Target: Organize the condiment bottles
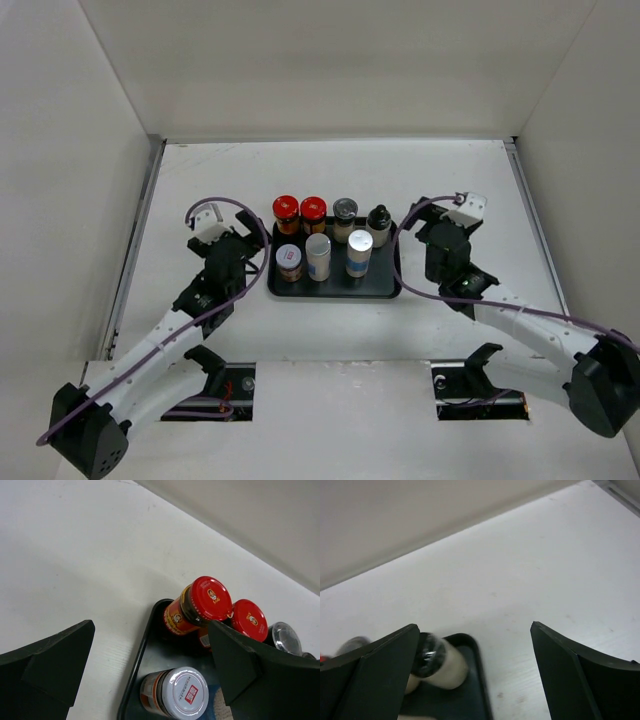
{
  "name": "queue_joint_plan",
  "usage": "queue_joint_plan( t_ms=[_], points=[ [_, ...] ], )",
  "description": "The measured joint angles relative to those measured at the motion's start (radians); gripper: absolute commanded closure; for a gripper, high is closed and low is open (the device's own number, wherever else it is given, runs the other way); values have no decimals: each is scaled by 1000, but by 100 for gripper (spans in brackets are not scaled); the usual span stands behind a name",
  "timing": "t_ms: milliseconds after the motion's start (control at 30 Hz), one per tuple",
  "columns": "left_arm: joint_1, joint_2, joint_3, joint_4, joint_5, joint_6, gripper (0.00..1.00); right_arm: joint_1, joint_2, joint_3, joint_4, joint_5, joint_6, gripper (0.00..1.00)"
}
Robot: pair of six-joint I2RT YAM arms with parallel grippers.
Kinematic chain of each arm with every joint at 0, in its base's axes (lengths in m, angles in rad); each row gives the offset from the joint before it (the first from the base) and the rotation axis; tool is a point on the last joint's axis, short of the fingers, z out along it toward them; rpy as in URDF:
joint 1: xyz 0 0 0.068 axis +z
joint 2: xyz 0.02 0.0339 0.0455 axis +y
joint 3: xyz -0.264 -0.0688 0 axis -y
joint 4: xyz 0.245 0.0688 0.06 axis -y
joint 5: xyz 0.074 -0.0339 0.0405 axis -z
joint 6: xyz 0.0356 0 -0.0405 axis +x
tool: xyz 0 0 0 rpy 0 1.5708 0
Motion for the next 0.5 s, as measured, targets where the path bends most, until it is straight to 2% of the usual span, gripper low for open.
queue_joint_plan(
  t_ms=[200, 500],
  points=[
    [-43, 47, 121, -196, 1, -21, 0, -125, -12, -100, -72, -3, 129, 0],
    [-157, 87, 265, -319, 5, -29, 0, -133, -16, -104, -43, -45, 178, 0]
  ],
)
